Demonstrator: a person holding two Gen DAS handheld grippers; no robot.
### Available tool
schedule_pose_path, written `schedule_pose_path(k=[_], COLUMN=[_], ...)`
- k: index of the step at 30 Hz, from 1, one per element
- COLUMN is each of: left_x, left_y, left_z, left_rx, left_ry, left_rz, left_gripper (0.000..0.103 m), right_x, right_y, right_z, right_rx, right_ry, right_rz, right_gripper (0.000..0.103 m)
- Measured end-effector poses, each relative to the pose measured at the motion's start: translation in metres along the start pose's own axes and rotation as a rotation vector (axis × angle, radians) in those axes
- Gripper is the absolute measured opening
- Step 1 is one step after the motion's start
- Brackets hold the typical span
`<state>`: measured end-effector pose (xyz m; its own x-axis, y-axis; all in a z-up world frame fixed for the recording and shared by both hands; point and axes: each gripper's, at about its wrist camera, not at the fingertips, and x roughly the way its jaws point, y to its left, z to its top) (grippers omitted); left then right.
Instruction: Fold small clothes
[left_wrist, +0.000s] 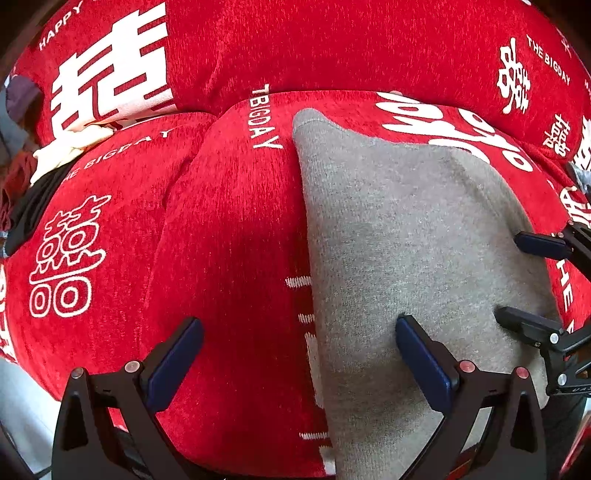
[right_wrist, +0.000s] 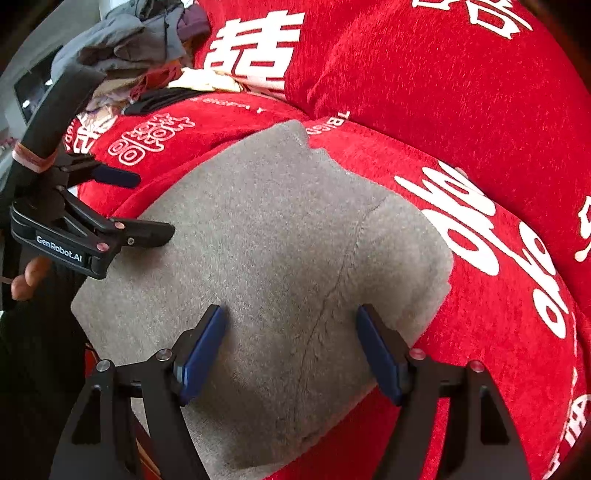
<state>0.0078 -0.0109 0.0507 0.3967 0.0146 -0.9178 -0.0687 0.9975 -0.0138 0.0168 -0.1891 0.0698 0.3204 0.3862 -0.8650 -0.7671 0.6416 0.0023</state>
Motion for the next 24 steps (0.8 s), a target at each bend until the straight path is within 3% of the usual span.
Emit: schedule_pose_path(k=[2,6,9,12,18,21,24], left_x=[-0.008,-0.04,-0.061,-0.077,-0.085,-0.079,-0.069], left_y=[-0.003,-0.014,-0.021,-0.028,-0.047,-0.053,-0.056], left_z=[0.0,-0.003,-0.004,-0.005,-0.017,-0.024,-0.031], left_rx=[-0.002,0.037,0.057,0.05,0.037,0.009,-0.014], left_ry=[0.002,-0.072,-0.122,-0.16,-0.152,-0.112,-0.056], left_rz=[0.011,0.035,0.042,0.035,-0.009,-0.02,0.058], left_gripper=[0.103,0.103,0.103,0.103,0.103,0.103,0.103], right_x=[-0.003,-0.02,-0.04,-0.062,-0.081,-0.078,-0.073], right_y=[0.003,0.008,0.016,0.02,0.024,0.034,0.043], right_z=[0.0,0.0,-0.009,-0.018,-0.027,-0.031,-0.035], right_rx=[-0.007,0.016,0.011,0.061,0.224,0.246,0.239], right_ry=[0.033,0.126,0.14,0.109,0.076,0.091,0.106], right_rz=[-0.018,-0.104,-0.159,-0.141,-0.171,-0.193,-0.227], right_gripper=[0.076,0.078,0.078,0.078,0.08,0.08,0.08])
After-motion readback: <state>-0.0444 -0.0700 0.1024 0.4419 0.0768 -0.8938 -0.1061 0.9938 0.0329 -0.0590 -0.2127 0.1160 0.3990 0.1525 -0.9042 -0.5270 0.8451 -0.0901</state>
